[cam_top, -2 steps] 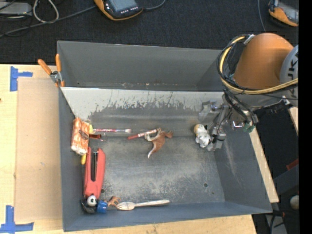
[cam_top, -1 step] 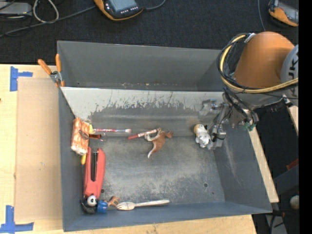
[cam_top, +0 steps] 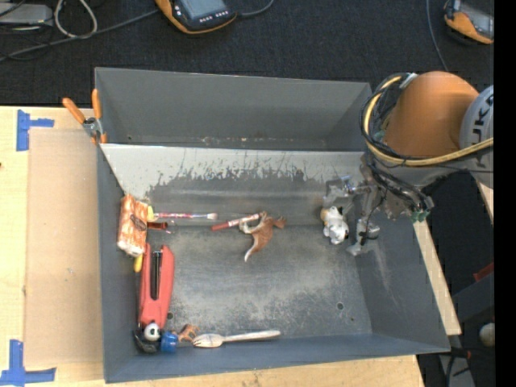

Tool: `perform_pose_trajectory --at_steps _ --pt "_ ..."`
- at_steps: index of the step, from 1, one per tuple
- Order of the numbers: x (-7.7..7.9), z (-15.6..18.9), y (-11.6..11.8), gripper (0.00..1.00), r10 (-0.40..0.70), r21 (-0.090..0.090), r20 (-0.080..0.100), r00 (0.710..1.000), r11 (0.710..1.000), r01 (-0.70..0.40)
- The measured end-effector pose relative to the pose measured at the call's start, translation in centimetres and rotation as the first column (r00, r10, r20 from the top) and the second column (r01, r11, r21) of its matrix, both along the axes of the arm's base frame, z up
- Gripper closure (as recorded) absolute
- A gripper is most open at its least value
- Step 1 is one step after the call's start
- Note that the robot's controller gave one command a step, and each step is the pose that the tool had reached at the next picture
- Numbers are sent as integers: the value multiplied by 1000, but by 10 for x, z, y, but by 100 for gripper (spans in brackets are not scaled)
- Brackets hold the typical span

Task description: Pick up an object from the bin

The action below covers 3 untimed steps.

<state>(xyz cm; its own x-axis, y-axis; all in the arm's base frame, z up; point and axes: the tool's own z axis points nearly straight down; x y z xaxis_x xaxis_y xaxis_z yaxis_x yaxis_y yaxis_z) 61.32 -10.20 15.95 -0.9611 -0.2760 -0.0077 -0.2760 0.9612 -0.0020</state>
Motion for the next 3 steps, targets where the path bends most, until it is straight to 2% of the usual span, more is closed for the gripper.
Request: perform_pose_trajectory --at_steps 1,2,3 --pt "-7 -30 25 0 141 1 -8 990 990 -141" --pt "-7 -36 56 0 -180 0 -9 984 984 180" --pt "-27 6 46 0 -220 2 -11 975 975 220"
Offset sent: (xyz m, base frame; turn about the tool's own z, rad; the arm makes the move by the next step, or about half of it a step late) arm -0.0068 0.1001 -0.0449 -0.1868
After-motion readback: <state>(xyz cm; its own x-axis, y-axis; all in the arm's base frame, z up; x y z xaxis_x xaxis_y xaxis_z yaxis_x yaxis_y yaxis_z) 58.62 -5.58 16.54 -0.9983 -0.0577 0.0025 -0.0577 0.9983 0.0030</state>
